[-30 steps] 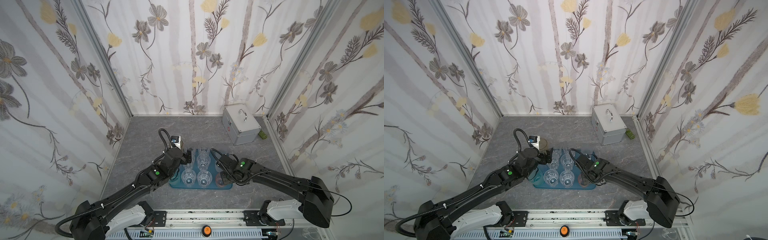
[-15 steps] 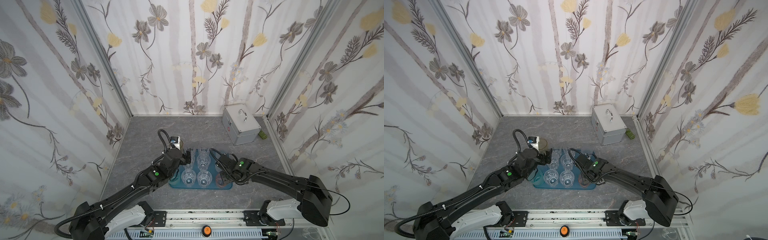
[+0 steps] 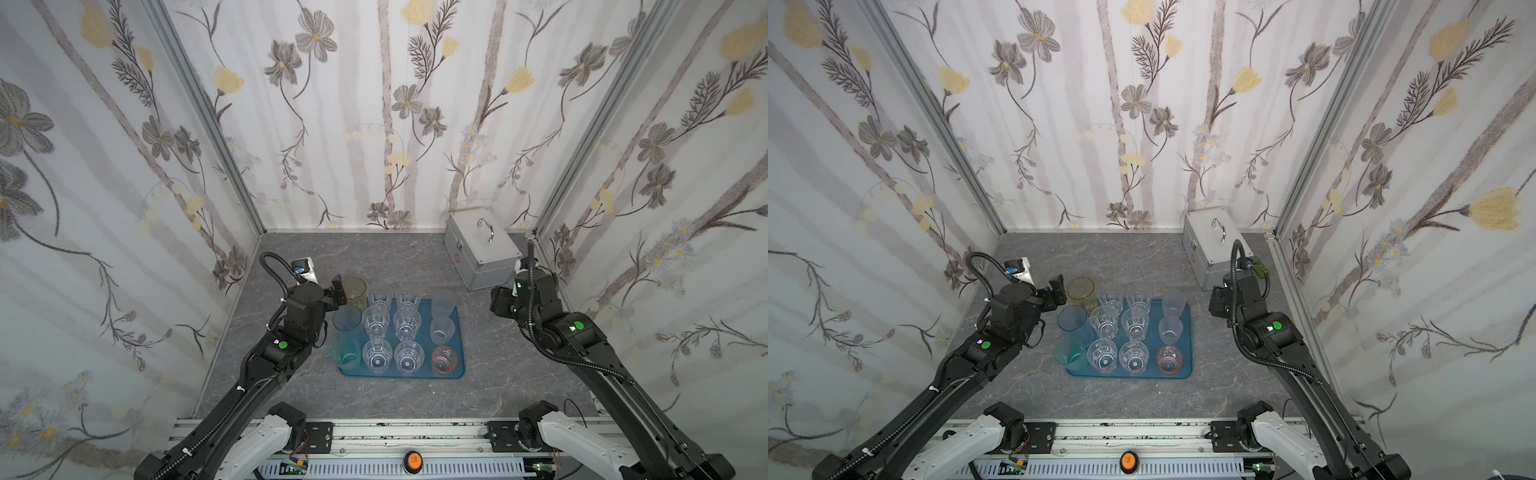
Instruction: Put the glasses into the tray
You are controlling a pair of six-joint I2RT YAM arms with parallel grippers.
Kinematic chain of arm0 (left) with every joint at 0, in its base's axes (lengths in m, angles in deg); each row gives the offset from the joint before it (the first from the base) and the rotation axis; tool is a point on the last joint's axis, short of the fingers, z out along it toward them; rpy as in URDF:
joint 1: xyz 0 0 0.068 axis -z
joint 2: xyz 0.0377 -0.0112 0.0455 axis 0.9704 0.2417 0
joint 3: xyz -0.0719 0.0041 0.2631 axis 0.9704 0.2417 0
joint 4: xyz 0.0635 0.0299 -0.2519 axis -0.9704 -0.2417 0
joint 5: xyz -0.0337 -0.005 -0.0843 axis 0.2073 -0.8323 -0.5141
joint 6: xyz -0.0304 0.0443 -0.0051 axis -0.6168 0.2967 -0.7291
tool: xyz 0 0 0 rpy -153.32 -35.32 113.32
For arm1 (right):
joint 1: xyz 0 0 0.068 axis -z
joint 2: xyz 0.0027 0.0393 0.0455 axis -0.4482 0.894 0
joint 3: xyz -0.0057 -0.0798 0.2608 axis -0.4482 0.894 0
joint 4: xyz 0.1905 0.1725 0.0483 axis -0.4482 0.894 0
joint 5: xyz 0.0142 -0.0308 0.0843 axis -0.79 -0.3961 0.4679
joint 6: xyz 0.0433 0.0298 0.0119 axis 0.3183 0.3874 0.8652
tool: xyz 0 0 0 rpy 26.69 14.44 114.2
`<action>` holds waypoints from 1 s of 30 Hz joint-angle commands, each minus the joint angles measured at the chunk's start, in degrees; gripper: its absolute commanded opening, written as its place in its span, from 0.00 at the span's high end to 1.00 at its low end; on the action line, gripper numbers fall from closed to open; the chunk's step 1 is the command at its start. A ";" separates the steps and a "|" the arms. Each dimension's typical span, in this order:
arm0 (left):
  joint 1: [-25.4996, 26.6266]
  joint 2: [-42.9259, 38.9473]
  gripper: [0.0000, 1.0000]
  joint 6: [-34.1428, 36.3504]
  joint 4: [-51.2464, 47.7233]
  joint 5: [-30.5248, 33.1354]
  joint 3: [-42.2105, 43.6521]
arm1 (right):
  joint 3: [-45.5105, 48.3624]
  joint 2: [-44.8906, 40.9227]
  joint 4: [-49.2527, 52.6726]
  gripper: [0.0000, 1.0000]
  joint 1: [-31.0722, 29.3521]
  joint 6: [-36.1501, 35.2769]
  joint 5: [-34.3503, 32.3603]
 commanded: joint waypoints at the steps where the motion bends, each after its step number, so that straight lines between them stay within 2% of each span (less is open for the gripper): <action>1: -5.12 1.51 0.06 -3.94 1.58 -1.86 -0.03 | 7.60 -2.27 -21.93 0.13 6.62 -1.74 -3.91; 4: -8.11 2.29 0.06 -5.51 4.64 1.08 1.28 | 17.28 -3.81 -36.81 0.00 10.84 -2.43 -3.16; 8: -8.52 2.00 0.04 -2.22 16.97 13.11 8.80 | 21.46 -2.04 -44.32 0.00 13.28 -2.41 -10.36; 12: -8.82 4.28 0.02 5.38 32.23 18.71 17.81 | 25.32 0.05 -49.72 0.00 15.74 -2.79 -17.66; 18: -11.06 4.51 0.01 8.85 41.40 17.42 24.83 | 35.32 -2.42 -65.28 0.00 18.24 -11.49 -19.68; 24: -14.47 10.52 0.01 8.49 54.60 14.21 29.43 | 39.28 2.53 -74.70 0.00 19.16 -10.79 -15.68; 30: -16.52 16.43 0.00 9.75 60.26 8.97 29.69 | 39.57 10.11 -82.05 0.00 19.16 -10.34 -11.91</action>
